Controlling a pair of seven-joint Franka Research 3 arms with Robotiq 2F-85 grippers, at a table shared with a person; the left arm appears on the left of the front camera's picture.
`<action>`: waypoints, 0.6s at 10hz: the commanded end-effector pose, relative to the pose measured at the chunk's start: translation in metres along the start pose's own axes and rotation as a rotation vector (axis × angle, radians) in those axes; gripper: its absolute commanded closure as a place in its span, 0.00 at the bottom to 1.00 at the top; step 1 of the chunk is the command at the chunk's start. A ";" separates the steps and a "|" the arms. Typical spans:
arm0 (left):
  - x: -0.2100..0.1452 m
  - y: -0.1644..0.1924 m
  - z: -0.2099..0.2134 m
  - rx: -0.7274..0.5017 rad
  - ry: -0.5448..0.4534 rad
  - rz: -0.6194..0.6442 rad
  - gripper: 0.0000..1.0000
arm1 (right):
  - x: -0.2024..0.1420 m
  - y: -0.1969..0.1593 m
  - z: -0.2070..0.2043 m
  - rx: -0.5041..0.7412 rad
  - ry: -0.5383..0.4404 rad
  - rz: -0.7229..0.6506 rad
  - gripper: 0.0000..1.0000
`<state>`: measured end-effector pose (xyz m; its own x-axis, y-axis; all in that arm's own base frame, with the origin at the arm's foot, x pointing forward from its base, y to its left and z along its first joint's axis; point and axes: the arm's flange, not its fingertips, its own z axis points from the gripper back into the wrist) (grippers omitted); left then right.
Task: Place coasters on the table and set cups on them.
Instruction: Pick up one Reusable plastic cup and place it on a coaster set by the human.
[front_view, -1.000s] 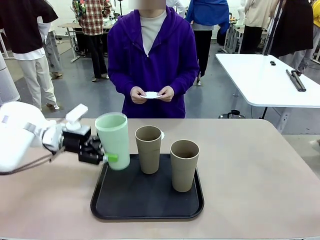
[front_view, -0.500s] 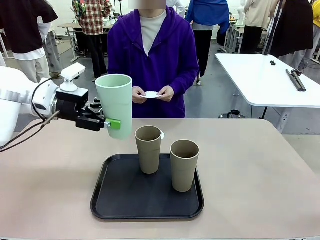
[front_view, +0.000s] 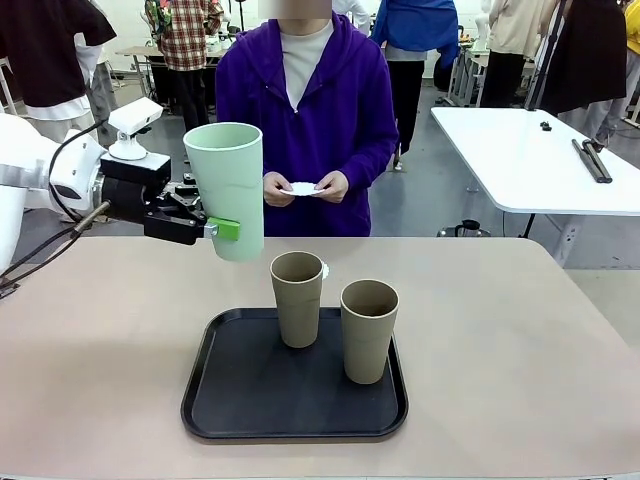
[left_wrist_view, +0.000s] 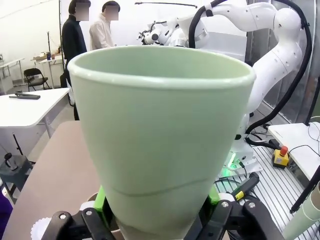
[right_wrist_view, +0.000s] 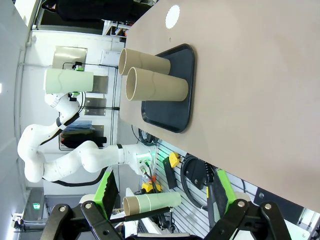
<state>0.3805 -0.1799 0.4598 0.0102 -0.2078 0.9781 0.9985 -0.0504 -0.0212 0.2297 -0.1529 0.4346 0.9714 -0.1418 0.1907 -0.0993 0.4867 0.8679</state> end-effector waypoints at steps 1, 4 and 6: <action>-0.007 0.004 -0.002 -0.001 0.003 0.006 0.81 | 0.001 0.000 0.000 0.012 -0.003 0.003 0.00; -0.007 0.002 -0.001 -0.002 0.001 0.017 0.16 | 0.001 0.000 0.000 0.012 -0.003 0.003 0.00; 0.013 0.044 0.003 0.042 -0.014 -0.033 0.16 | 0.001 0.000 0.000 0.012 -0.003 0.003 0.00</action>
<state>0.3982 -0.1772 0.4644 0.0061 -0.2048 0.9788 0.9994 -0.0324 -0.0130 0.2297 -0.1528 0.4347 0.9714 -0.1417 0.1907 -0.0993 0.4867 0.8679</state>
